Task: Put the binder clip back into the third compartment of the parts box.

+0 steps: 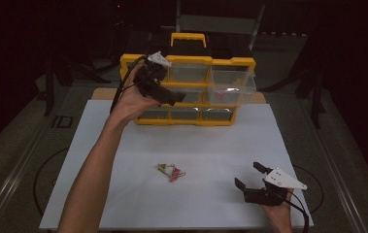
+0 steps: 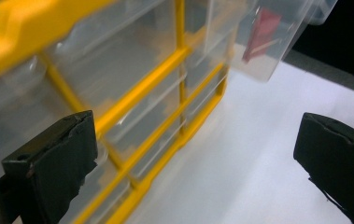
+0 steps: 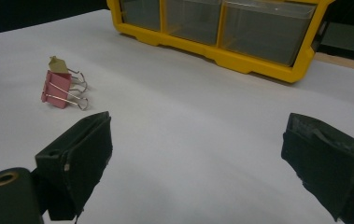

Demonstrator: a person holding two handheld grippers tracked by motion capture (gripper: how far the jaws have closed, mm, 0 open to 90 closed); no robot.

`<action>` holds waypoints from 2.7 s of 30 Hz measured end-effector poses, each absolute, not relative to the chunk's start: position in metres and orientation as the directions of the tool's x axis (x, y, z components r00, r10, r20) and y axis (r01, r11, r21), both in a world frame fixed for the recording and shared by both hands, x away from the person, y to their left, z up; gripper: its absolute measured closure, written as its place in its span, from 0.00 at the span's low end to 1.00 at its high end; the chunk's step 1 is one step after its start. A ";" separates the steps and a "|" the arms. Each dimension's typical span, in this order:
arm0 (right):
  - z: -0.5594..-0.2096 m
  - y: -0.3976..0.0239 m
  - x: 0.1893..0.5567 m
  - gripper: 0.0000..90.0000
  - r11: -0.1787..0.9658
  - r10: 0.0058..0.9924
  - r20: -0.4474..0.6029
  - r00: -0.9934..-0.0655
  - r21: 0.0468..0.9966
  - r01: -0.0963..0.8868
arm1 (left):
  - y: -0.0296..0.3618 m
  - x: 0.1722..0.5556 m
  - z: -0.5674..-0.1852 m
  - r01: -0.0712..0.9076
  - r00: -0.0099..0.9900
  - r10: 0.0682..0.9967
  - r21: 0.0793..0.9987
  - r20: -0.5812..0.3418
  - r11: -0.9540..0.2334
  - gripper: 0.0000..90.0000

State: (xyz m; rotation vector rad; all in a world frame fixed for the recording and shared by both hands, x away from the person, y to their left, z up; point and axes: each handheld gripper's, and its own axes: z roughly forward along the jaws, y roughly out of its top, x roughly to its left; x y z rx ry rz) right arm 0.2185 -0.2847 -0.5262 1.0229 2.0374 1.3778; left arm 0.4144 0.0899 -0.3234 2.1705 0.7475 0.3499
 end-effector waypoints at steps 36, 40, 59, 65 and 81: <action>-0.526 -0.285 0.218 0.09 0.213 0.801 0.022 -0.599 0.924 0.318 | 0.126 0.313 -0.426 0.499 0.632 0.774 0.747 0.033 -0.439 0.03; -0.526 -0.285 0.217 0.09 0.213 0.801 0.023 -0.599 0.923 0.320 | 0.124 0.307 -0.438 0.511 0.624 0.780 0.737 0.035 -0.442 0.04; -0.526 -0.285 0.217 0.09 0.217 0.801 0.018 -0.598 0.923 0.318 | 0.107 0.290 -0.494 0.571 0.613 0.790 0.692 -0.001 -0.442 0.06; -0.526 -0.285 0.217 0.09 0.217 0.803 0.017 -0.596 0.922 0.319 | 0.101 0.288 -0.510 0.602 0.604 0.796 0.673 -0.033 -0.429 0.08; -0.526 -0.285 0.217 0.09 0.223 0.806 0.011 -0.592 0.921 0.320 | 0.097 0.283 -0.526 0.640 0.570 0.820 0.657 -0.060 -0.397 0.45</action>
